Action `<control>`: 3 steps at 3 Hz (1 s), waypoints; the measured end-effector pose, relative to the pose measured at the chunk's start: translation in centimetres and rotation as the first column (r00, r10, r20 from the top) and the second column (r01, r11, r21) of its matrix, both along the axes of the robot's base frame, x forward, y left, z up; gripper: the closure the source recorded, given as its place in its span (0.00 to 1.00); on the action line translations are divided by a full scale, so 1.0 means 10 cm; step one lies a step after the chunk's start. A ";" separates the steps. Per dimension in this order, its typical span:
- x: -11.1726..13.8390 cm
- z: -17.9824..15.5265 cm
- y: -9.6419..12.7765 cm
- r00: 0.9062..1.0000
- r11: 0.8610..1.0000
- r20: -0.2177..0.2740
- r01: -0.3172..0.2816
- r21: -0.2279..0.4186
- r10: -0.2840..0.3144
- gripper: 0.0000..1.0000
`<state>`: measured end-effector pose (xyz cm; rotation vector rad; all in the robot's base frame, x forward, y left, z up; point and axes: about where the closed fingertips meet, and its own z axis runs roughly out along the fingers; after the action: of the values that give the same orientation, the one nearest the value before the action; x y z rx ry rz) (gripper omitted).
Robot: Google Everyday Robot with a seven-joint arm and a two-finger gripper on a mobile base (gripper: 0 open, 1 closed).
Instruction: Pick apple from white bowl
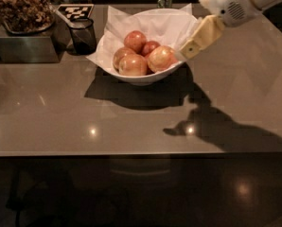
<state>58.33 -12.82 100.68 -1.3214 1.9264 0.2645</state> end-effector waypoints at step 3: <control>0.01 0.00 0.05 1.000 1.000 0.002 -0.011 0.004 0.011 0.31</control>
Offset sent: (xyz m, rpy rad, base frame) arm 0.0003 0.0021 0.0002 0.0001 -0.0006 0.0035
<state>58.41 -12.29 100.71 -1.3295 1.9167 0.2720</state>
